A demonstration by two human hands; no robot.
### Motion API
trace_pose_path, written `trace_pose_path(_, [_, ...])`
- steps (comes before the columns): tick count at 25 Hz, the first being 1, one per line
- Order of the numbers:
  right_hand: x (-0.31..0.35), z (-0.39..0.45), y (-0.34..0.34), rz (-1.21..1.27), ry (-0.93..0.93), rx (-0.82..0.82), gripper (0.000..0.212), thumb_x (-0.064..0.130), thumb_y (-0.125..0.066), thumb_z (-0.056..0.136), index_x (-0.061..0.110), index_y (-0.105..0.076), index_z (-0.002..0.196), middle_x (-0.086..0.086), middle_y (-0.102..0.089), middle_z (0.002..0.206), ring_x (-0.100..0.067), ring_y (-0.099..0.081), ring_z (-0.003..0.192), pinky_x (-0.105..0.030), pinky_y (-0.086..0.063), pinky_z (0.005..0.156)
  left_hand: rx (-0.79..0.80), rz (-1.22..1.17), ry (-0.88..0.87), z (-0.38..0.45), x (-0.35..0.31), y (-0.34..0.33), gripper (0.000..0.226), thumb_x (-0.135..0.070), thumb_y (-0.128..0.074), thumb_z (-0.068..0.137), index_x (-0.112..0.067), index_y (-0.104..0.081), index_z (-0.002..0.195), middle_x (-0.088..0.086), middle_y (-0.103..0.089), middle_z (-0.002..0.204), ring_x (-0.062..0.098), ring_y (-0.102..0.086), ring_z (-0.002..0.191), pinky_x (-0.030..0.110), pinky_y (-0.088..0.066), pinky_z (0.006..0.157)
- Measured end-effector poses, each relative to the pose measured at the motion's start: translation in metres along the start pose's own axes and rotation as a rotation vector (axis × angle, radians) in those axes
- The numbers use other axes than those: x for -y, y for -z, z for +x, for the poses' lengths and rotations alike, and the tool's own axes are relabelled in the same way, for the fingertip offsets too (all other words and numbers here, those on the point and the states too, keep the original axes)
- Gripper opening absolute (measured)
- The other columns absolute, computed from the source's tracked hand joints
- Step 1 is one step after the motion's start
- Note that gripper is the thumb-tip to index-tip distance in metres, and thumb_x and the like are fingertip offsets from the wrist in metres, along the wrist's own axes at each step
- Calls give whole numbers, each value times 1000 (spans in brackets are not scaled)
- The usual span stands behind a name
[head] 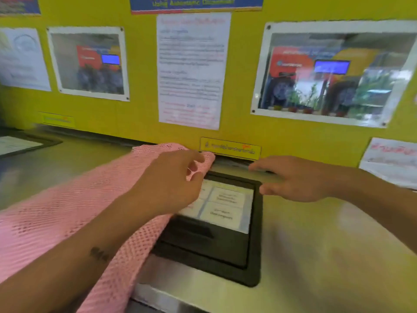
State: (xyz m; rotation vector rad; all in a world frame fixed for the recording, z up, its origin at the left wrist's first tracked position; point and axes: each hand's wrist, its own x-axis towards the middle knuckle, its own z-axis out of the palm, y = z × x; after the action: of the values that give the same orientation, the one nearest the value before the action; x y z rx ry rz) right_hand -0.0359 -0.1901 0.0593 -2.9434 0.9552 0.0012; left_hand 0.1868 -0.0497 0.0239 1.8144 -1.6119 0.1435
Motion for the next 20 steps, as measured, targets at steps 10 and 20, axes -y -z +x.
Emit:
trace_pose_path(10, [-172,-208,19,-102,-560,146,62,45,-53,93,30,-31,149,1,-36,154,-22,-40,135,-33,-36,104,203,-197,-289,6,-220,-122,32,-34,-51,80,-31,-68,107,-14,-67,95,6,-65,86,26,-49,73])
trace_pose_path(20, [-172,-229,-27,90,-670,254,76,69,-49,83,25,-36,143,-5,-46,141,-28,-48,124,-41,-39,93,487,-28,-284,-1,-273,-201,35,-41,-58,87,-30,-63,119,-8,-63,109,11,-58,98,26,-46,89])
